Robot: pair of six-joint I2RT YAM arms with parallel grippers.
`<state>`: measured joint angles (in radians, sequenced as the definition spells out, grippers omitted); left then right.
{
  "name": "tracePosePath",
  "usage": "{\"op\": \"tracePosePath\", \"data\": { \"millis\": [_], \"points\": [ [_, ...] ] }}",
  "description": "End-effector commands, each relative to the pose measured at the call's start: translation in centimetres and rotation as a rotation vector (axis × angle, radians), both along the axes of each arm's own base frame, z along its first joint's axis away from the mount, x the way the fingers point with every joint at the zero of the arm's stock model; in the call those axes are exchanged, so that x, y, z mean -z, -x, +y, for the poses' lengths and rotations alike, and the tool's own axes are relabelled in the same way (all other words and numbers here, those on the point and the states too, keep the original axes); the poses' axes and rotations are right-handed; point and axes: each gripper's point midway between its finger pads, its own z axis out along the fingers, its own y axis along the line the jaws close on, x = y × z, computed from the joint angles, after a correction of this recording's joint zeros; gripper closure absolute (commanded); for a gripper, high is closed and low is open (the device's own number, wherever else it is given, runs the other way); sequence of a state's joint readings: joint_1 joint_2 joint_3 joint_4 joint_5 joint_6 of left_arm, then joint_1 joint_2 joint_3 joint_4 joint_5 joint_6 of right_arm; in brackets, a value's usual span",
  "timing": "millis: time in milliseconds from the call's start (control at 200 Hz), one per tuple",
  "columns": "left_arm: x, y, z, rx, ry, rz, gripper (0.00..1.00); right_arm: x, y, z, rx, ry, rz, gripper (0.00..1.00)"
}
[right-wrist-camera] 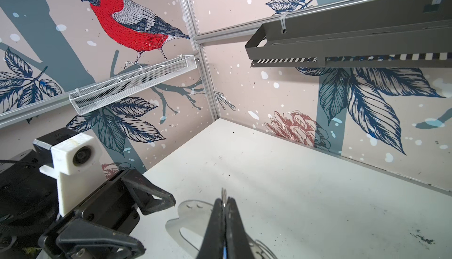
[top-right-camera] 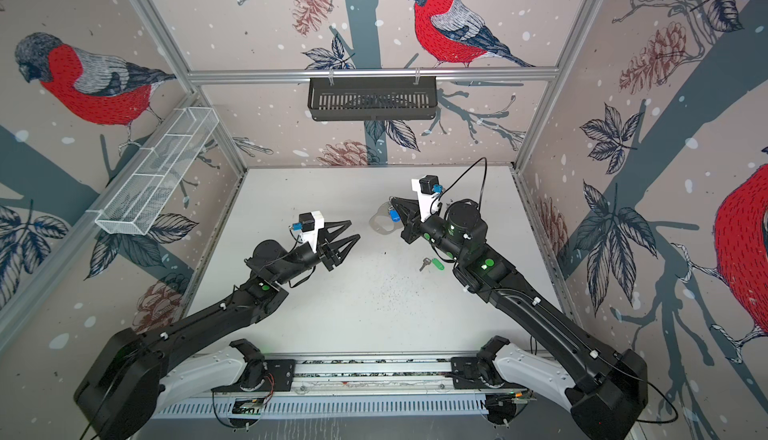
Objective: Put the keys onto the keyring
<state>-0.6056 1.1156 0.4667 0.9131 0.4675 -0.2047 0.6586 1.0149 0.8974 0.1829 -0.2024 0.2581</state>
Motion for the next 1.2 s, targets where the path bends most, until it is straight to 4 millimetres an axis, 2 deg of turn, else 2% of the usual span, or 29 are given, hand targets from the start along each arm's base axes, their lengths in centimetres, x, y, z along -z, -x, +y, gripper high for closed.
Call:
{"op": "tracePosePath", "data": {
  "millis": [0,175,320,755,1046,1196],
  "points": [
    [-1.6,0.5,-0.6,0.024,0.050,-0.053,0.46,-2.0,-0.1,-0.2,0.012,-0.051,-0.052,1.00],
    [-1.3,0.1,-2.4,0.051,0.032,-0.052,0.46,-1.9,-0.3,-0.1,0.015,-0.050,-0.048,1.00],
    [-1.5,-0.9,-3.0,0.031,0.038,-0.051,0.46,-2.0,-0.1,-0.1,0.007,-0.052,-0.050,1.00],
    [-1.6,-2.1,-5.5,0.076,0.045,-0.052,0.47,-2.1,0.7,0.4,-0.043,-0.055,-0.050,1.00],
    [-1.4,-2.3,-5.9,0.088,0.039,-0.050,0.57,-2.0,0.7,0.4,-0.045,-0.056,-0.050,1.00],
    [-1.4,-2.4,-5.8,0.081,0.030,-0.051,0.75,-1.9,0.5,0.4,-0.040,-0.054,-0.050,1.00]
  ]
}}
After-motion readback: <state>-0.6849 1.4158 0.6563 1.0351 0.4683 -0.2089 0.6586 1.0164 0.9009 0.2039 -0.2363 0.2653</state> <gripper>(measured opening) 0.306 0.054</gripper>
